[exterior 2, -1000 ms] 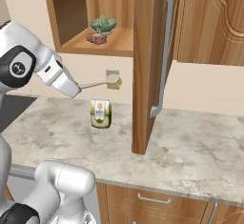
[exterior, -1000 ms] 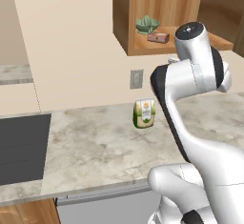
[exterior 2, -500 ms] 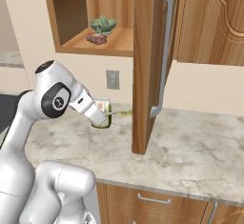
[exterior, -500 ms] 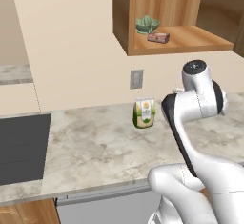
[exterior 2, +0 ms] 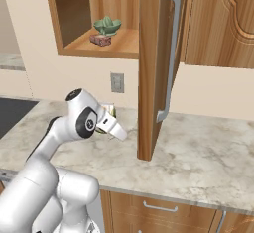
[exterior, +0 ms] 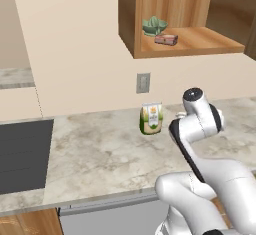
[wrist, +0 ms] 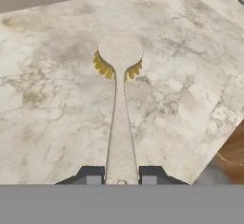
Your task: Pick the dish brush and bar soap from the cabinet and place them on the counter.
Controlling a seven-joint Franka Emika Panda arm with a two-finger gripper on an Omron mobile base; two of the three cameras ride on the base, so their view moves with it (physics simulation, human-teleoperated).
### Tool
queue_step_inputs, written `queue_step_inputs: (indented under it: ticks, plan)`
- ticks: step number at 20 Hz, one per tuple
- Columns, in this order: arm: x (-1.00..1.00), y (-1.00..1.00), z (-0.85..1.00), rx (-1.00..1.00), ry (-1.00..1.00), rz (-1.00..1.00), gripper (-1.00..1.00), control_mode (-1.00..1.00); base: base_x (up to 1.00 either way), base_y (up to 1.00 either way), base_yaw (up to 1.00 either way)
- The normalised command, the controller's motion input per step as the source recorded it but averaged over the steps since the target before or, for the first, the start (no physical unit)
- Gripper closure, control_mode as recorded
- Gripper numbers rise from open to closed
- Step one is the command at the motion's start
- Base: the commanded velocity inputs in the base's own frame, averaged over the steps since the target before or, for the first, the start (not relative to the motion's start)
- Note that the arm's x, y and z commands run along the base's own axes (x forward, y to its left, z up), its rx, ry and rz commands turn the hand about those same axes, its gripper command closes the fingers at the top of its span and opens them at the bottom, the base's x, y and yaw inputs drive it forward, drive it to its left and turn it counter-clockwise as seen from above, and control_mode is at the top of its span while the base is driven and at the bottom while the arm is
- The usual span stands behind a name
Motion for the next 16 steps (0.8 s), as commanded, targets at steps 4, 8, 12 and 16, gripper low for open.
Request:
queue_step_inputs:
  ticks: [4, 8, 12, 16]
  plan:
    - [0.35, -0.14, -0.95, -0.14, -0.04, 0.00, 1.00, -1.00, 0.00, 0.00, 0.00]
    - [0.42, -0.16, -0.71, -0.08, 0.06, -0.02, 1.00, -1.00, 0.00, 0.00, 0.00]
    - [0.23, 0.00, -0.05, 0.00, 0.18, 0.00, 1.00, -1.00, 0.00, 0.00, 0.00]
    - [0.17, 0.00, -0.23, 0.01, 0.16, 0.00, 1.00, -1.00, 0.00, 0.00, 0.00]
